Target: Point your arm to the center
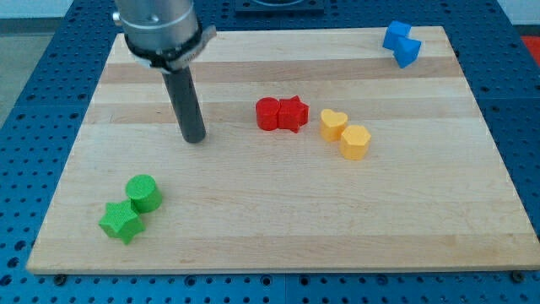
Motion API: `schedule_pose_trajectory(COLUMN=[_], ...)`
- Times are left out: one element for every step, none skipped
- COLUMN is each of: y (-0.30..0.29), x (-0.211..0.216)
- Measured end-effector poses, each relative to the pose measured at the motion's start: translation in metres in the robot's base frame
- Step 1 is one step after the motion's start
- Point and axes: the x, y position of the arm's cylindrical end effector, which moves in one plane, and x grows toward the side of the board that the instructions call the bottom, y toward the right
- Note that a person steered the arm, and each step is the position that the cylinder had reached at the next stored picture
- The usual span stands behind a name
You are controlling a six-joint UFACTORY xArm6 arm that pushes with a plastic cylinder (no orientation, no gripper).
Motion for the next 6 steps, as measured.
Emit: schedule_pose_trajectory(y=[0.03,0.066,0.103,0.129,0.151,0.176], x=[0.016,0.016,0.015,0.009,0.0,-0.002])
